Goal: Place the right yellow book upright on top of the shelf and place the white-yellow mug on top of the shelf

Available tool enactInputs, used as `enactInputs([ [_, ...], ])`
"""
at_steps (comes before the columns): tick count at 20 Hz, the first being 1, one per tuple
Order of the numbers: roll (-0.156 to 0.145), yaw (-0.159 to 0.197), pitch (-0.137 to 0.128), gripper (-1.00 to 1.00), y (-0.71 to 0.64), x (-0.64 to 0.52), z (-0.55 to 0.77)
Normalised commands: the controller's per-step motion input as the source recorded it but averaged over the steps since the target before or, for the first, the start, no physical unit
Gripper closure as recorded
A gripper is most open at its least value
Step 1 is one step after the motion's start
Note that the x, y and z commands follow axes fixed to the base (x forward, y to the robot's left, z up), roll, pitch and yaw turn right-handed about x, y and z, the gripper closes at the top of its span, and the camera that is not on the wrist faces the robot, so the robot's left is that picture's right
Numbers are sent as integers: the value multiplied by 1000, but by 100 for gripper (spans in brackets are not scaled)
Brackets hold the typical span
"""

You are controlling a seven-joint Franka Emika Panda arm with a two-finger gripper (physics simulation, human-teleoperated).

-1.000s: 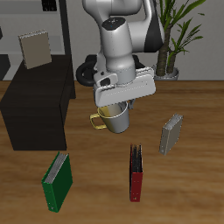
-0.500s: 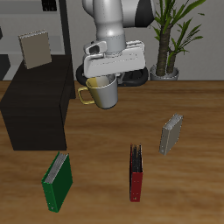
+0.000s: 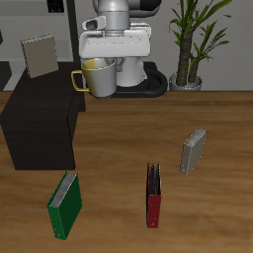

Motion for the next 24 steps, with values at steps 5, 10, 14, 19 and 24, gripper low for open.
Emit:
enactInputs([
  [5, -32, -92, -20, 100, -317, -130, 295],
  [10, -31, -78, -14, 100, -461, 9, 260],
  [14, 27, -31, -52, 100, -467, 98, 253],
  [19, 3, -39, -35, 100, -277, 137, 173],
  [24, 19, -60, -39, 100, -183, 137, 87],
])
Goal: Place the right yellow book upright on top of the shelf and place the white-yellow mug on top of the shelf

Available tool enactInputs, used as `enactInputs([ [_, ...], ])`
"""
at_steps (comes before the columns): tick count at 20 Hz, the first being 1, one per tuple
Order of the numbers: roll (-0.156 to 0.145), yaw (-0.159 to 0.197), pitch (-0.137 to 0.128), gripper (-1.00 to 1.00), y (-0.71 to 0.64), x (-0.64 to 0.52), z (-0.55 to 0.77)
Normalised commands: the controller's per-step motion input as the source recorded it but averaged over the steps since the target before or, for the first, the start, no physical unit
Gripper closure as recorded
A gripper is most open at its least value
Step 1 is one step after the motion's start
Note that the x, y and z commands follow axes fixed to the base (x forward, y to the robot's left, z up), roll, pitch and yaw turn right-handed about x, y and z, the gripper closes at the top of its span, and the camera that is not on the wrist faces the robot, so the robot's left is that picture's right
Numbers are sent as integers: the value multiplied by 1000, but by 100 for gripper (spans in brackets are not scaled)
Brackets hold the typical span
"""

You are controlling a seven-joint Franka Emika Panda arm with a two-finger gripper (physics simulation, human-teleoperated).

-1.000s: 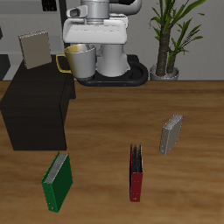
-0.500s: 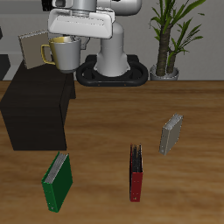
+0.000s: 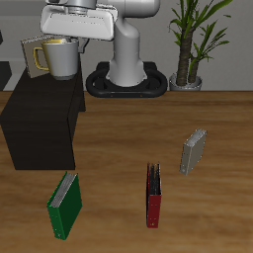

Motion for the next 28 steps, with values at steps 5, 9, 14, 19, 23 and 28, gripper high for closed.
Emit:
enactInputs([
  [5, -6, -22, -49, 100, -136, 153, 79],
  [9, 19, -39, -44, 100, -211, 193, -89],
  [14, -30, -52, -1, 100, -317, 73, -96],
  [19, -40, -27, 15, 100, -311, 44, -97],
  [23, -11, -1, 23, 100, -148, 66, -159],
  [28, -11, -22, 48, -100, -38, 93, -261],
])
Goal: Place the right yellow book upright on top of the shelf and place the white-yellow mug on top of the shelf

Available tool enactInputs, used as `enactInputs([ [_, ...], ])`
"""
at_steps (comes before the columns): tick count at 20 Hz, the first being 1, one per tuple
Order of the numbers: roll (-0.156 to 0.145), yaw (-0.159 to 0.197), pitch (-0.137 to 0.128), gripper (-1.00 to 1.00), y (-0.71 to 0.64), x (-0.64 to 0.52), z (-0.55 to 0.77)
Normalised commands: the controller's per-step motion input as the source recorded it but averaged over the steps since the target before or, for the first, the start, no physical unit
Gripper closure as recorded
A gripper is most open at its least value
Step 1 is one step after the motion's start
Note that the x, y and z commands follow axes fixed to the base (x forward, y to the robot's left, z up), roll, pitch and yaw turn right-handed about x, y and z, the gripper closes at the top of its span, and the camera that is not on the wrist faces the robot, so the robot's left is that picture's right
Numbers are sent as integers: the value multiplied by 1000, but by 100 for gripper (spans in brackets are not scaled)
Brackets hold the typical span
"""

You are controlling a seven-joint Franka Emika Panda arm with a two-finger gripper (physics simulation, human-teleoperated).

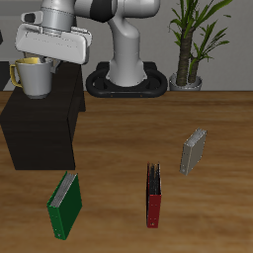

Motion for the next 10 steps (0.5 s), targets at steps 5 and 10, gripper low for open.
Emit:
enactInputs([
  [5, -5, -5, 26, -100, -16, 8, -158],
  [10, 41, 41, -11, -100, 196, -121, -24],
])
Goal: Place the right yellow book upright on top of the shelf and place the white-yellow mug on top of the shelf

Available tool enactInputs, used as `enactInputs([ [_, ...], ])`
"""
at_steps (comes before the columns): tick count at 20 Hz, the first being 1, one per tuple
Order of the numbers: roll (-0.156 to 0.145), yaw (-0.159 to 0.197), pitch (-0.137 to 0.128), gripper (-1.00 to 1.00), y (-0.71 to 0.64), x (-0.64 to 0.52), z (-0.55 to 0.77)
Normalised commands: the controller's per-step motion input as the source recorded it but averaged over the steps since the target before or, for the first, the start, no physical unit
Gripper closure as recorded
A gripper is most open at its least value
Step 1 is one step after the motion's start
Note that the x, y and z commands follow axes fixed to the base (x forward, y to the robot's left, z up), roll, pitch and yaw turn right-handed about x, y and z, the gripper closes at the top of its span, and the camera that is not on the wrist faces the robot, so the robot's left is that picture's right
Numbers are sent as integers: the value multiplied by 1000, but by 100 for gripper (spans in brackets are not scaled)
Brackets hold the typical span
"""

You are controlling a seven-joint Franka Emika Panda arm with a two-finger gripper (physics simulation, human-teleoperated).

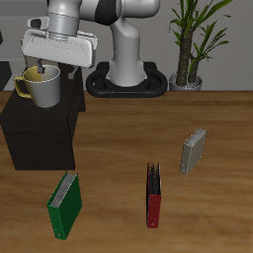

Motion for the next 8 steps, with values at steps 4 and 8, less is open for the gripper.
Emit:
enactInputs([
  [4, 60, 40, -37, -100, 404, -195, 93],
  [8, 80, 61, -42, -100, 543, -123, 63],
])
